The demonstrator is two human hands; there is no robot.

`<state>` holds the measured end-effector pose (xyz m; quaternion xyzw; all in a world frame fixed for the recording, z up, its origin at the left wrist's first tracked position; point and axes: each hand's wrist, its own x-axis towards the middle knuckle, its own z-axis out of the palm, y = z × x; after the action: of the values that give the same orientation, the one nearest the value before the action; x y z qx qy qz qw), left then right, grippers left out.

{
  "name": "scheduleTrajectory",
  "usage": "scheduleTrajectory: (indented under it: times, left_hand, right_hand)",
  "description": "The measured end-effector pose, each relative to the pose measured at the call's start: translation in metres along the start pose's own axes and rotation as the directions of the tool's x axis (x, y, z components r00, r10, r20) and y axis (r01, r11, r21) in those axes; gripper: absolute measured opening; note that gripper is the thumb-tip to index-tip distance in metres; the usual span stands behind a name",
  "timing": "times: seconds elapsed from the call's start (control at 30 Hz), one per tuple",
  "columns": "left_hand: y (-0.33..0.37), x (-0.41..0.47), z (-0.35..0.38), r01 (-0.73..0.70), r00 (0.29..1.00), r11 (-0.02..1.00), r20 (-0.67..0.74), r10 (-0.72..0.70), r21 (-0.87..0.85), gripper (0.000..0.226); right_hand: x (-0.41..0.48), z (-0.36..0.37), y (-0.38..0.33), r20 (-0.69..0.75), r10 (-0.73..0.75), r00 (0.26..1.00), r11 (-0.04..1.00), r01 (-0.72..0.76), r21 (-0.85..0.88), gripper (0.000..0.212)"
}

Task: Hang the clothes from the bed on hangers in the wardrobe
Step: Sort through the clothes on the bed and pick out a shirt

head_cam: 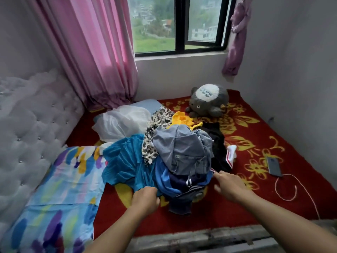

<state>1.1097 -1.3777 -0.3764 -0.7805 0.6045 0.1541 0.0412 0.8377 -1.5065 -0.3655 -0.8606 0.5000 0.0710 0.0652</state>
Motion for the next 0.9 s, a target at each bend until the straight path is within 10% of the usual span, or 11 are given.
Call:
scheduleTrajectory:
  times: [0.9]
  left_hand:
    - [0.11,0.434,0.031,-0.043,0.997,0.998,0.064,0.046,-0.04,0.067]
  right_hand:
    - [0.355,0.11,0.164,0.22,0.238,0.946,0.804,-0.319,0.502,0.061]
